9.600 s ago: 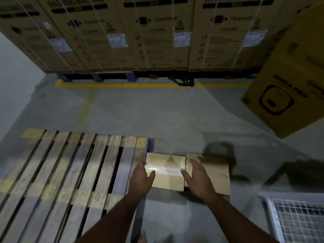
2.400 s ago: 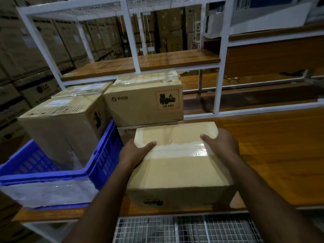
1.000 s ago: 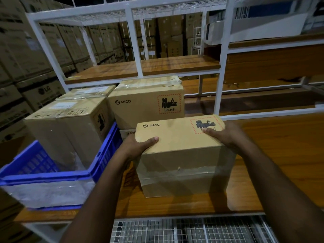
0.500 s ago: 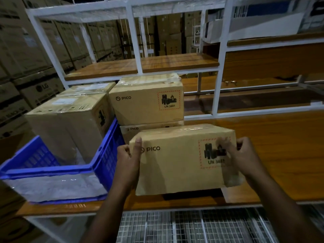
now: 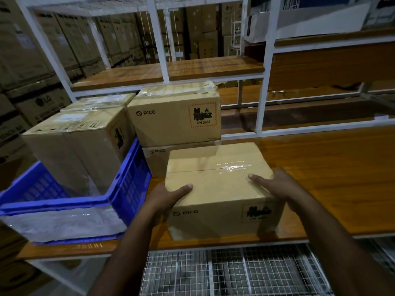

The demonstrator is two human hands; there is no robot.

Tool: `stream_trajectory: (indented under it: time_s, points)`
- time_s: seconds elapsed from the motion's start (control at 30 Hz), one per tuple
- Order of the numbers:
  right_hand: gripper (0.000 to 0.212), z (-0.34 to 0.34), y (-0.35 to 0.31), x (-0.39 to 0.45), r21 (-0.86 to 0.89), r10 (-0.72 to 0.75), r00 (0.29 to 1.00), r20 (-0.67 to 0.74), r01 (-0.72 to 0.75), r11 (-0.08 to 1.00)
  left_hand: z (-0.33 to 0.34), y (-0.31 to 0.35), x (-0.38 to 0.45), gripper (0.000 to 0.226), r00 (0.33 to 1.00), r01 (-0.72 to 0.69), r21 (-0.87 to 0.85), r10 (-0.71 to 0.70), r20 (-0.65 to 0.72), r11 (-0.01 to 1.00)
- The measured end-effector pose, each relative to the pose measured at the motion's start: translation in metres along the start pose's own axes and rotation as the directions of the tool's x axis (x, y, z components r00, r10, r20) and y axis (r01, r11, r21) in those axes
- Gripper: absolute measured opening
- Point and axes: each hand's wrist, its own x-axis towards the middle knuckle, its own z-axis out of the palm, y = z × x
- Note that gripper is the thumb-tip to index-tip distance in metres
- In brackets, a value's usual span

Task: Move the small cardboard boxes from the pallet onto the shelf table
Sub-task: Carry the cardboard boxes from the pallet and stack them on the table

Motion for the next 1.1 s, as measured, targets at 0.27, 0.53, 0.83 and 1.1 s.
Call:
stream_trajectory:
  time_s: [0.27, 0.53, 0.83, 1.1]
  points:
    - [0.064, 0.003, -0.011, 0.020, -0.244, 0.049, 0.999, -0.001, -0.048, 0.969, 0.000, -0.002, 0.019, 0.064, 0.999, 0.031, 0.064, -0.029, -0.035, 0.997]
    - [0.065, -0.002, -0.024, 0.038, -0.228, 0.012, 0.998, 0.061, 0.002, 0.974, -0.006, 0.007, 0.030, 0.073, 0.997, 0.069, 0.090, -0.068, -0.021, 0.993]
    - [0.054, 0.021, -0.032, 0.089, -0.206, -0.020, 0.989, -0.148, -0.011, 0.979, -0.005, 0.022, 0.080, 0.079, 0.989, 0.103, 0.085, -0.093, -0.113, 0.991]
    - [0.046, 0.023, -0.031, 0.094, -0.257, -0.068, 0.976, -0.206, 0.013, 0.966, 0.001, 0.022, 0.086, 0.073, 0.980, 0.119, 0.171, -0.088, -0.178, 0.978]
